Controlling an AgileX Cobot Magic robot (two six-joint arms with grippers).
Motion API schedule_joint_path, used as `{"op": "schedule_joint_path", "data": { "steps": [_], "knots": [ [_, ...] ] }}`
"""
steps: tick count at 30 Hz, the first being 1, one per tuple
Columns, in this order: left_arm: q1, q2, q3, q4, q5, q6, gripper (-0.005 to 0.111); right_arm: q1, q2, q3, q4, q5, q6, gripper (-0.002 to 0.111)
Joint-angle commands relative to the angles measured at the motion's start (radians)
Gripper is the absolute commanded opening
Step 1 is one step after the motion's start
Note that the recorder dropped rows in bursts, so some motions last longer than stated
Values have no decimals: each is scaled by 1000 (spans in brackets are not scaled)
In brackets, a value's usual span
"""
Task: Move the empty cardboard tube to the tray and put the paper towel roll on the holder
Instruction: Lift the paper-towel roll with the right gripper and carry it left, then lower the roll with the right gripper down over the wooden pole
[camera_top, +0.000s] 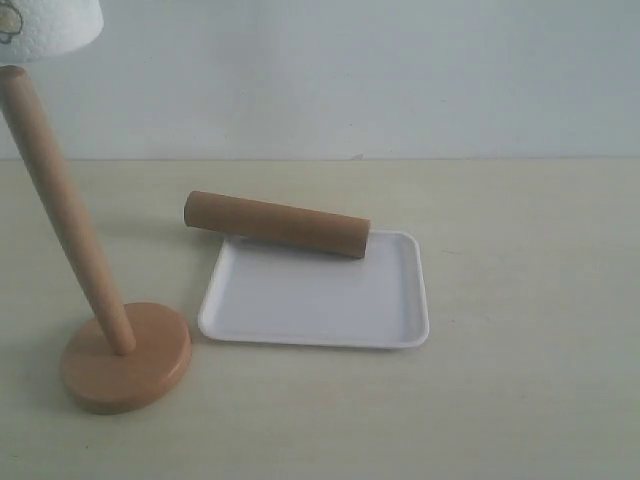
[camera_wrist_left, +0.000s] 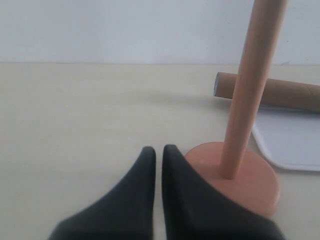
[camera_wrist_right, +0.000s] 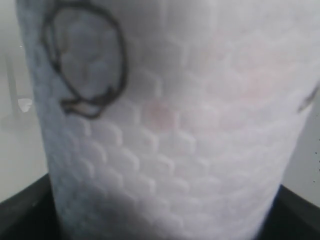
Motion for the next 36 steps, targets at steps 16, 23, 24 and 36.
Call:
{"op": "schedule_joint_path", "data": {
  "steps": [16, 23, 24, 36],
  "knots": [
    [2, -4, 4, 1, -1, 0, 4, 1, 163, -90, 94, 32, -2, 1],
    [2, -4, 4, 1, -1, 0, 4, 1, 235, -90, 94, 45, -30, 1],
    [2, -4, 4, 1, -1, 0, 4, 1, 243, -90, 94, 43, -30, 1],
    [2, -4, 4, 1, -1, 0, 4, 1, 226, 108, 110, -174, -28, 1]
  ]
}}
